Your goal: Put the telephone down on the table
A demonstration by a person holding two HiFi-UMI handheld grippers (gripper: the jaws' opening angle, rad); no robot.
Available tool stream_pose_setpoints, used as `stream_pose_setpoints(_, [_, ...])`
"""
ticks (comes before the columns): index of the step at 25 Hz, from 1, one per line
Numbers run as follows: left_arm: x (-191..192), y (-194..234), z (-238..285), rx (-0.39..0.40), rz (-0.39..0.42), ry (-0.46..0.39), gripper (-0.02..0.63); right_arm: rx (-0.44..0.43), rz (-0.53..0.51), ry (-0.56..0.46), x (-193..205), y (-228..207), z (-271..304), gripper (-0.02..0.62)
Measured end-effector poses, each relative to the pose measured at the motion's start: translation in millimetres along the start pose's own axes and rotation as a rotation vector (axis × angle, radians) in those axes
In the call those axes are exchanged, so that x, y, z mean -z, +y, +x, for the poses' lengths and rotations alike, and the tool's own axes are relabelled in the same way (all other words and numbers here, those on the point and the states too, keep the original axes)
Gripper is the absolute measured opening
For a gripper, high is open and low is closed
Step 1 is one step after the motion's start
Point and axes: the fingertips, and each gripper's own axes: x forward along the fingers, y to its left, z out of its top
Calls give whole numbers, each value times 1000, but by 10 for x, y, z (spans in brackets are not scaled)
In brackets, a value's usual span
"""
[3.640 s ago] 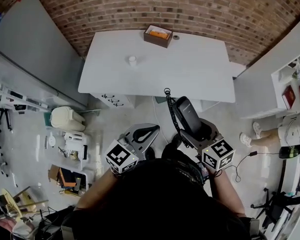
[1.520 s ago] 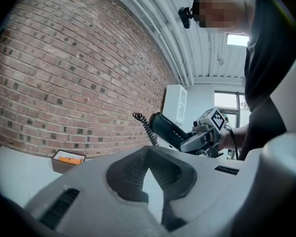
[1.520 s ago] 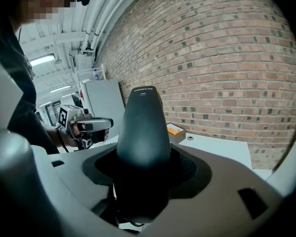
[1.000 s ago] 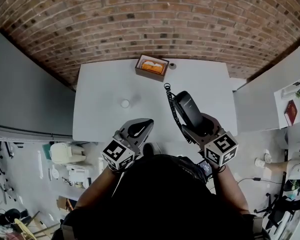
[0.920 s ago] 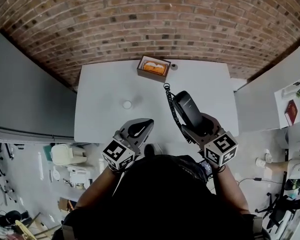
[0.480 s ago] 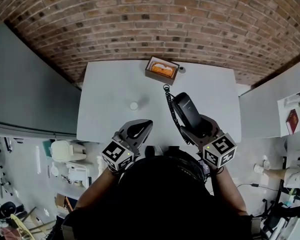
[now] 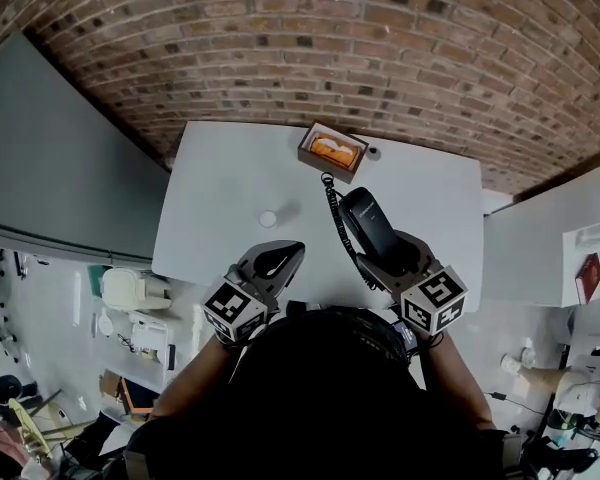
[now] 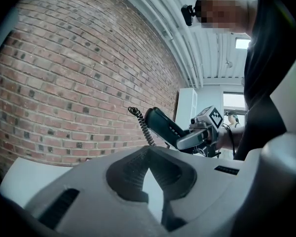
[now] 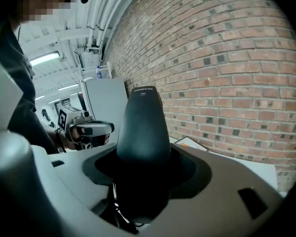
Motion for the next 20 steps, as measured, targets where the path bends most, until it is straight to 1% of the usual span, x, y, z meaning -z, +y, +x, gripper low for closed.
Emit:
stream_pose_setpoints(7, [36, -26, 289, -92, -9, 14, 6, -80, -29, 14, -17, -379, -36, 272])
stream_pose_setpoints(14, [83, -96, 460, -199, -10, 9, 6, -161, -59, 48, 130, -650, -42, 272])
stream_pose_setpoints(17, [156, -82, 426, -248, -49, 4, 6, -186, -65, 71, 230, -706, -14, 271])
stream_pose_setpoints(20, [252, -37, 372, -279, -84, 13, 6, -200, -53, 85, 289, -734, 47, 272])
